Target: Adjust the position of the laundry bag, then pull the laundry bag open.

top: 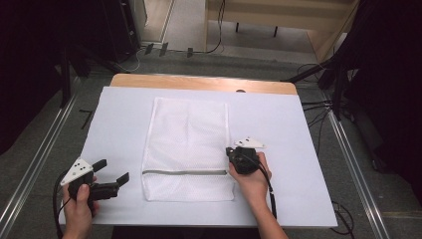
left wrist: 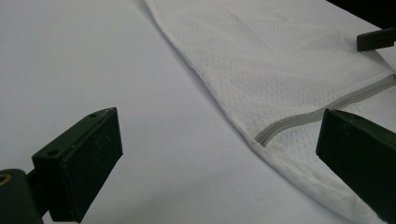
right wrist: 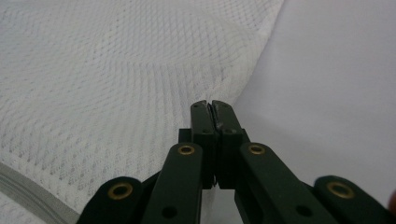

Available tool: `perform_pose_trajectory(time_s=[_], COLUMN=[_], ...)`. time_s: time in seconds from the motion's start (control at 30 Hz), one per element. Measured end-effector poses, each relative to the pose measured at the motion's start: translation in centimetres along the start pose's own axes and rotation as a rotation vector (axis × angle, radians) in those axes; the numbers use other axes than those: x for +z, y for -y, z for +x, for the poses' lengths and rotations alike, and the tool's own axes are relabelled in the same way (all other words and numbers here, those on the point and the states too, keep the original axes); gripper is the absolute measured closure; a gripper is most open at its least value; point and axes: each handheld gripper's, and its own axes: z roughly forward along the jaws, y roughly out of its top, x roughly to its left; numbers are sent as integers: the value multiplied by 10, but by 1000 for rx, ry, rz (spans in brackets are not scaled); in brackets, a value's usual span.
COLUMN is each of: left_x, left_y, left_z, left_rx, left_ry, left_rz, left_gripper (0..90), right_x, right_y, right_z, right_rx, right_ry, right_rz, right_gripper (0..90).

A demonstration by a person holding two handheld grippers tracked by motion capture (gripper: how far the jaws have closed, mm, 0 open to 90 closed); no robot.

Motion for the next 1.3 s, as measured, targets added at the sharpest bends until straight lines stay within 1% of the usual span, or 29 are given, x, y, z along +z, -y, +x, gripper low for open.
perform_pose_trajectory(time_s=[0.1,0.13,0.27,0.3,0.33,0.37,0.4,0.43,0.47,0.53,0.57,0.63,0.7,0.77,0.8,0.83,0.9,0.97,1.07,1.17,1.3], left_x=[1,1,2,2,3,3,3,2,1,-1,-1,0,1,2,3,4,4,4,5,6,6], left_y=[0,0,0,0,0,1,1,2,2,3,2,2,2,2,2,2,1,1,0,0,0], left_z=[-1,-1,-4,-5,-5,-6,-7,-8,-9,-9,-9,-8,-9,-11,-12,-13,-16,-18,-21,-23,-25], left_rx=[2,2,5,8,7,11,12,14,17,17,16,10,5,13,11,16,22,33,33,37,37], left_ry=[0,2,5,7,9,7,7,10,10,12,10,11,12,18,20,25,30,36,44,54,62], left_rz=[-1,0,2,3,6,10,12,14,14,9,7,7,7,11,14,15,16,9,5,6,4], left_gripper=[4,4,4,4,4,4,4,4,4,4,4,4,4,4,4,4,4,4,4,4,4], right_x=[-5,-7,-11,-12,-13,-16,-19,-23,-28,-40,-46,-58,-69,-79,-84,-87,-93,-95,-92,-86,-76], right_y=[2,3,8,9,9,10,10,10,11,15,19,29,41,52,57,62,71,76,79,76,74], right_z=[-12,-15,-22,-25,-28,-32,-35,-37,-40,-45,-47,-49,-50,-49,-46,-42,-35,-26,-19,-19,-14], right_rx=[6,12,-1,7,19,35,46,49,49,58,59,65,69,76,72,70,73,65,50,69,54], right_ry=[-5,-5,-4,-9,-19,-31,-34,-25,-24,-43,-45,-44,-55,-79,-94,-97,-117,-106,-92,-81,-77], right_rz=[6,9,10,10,2,-11,-18,-29,-42,-61,-65,-69,-67,-62,-57,-48,-39,-21,17,28,48], right_gripper=[900,900,900,892,849,787,722,692,674,635,616,588,581,585,582,568,525,473,438,406,357])
